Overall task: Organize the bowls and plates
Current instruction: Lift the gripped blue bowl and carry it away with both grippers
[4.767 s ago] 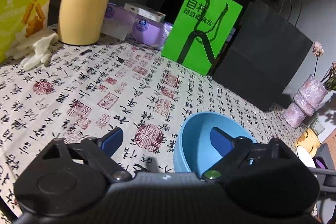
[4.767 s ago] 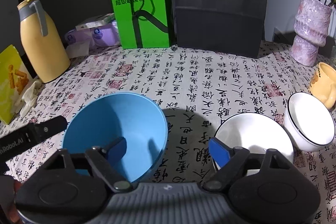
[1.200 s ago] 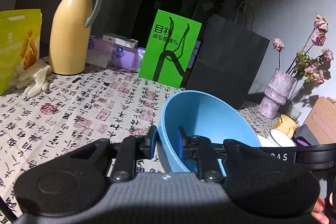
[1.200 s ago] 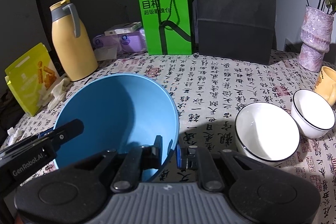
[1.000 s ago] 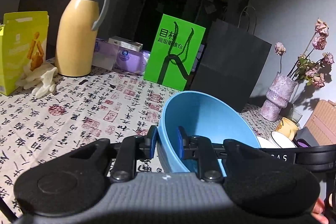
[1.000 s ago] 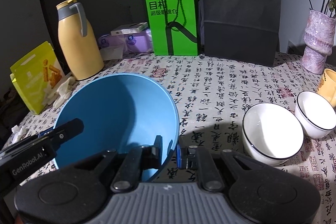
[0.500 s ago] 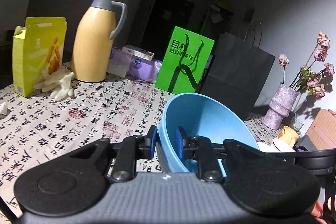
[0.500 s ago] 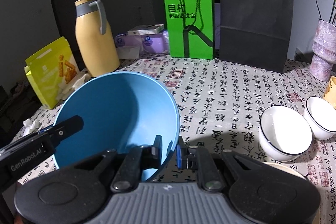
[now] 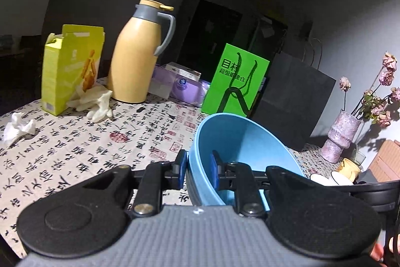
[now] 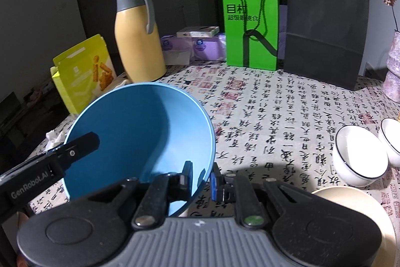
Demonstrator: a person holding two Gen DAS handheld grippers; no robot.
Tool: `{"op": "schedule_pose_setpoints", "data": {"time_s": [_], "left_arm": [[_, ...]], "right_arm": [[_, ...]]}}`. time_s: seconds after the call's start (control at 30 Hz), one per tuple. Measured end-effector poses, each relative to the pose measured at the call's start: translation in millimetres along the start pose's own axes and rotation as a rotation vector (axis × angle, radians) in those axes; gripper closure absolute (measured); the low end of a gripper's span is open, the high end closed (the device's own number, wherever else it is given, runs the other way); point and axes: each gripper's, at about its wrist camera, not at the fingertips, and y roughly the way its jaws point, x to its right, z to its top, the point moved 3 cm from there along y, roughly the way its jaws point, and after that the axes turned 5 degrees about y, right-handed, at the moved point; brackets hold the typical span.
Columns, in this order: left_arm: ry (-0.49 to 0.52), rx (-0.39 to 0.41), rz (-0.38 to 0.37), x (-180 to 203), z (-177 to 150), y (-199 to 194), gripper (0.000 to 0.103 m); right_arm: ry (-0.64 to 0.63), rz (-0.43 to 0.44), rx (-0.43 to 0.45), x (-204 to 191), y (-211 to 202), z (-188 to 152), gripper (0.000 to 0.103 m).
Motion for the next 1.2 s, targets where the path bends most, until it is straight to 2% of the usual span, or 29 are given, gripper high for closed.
{"op": "schedule_pose_setpoints", "data": {"time_s": [0.63, 1.2], "left_arm": [[-0.092, -0.024, 0.074, -49.8, -18.3, -22.9, 0.083], [-0.125, -0.084, 0.103, -74.3, -39.5, -21.7, 0.083]], "right_arm": [[-0.063, 0.077, -0.074, -42.9, 16.4, -20.1, 0.089], [-0.09, 0.092, -0.13, -59.8, 34.2, -33.8, 0.089]]}}
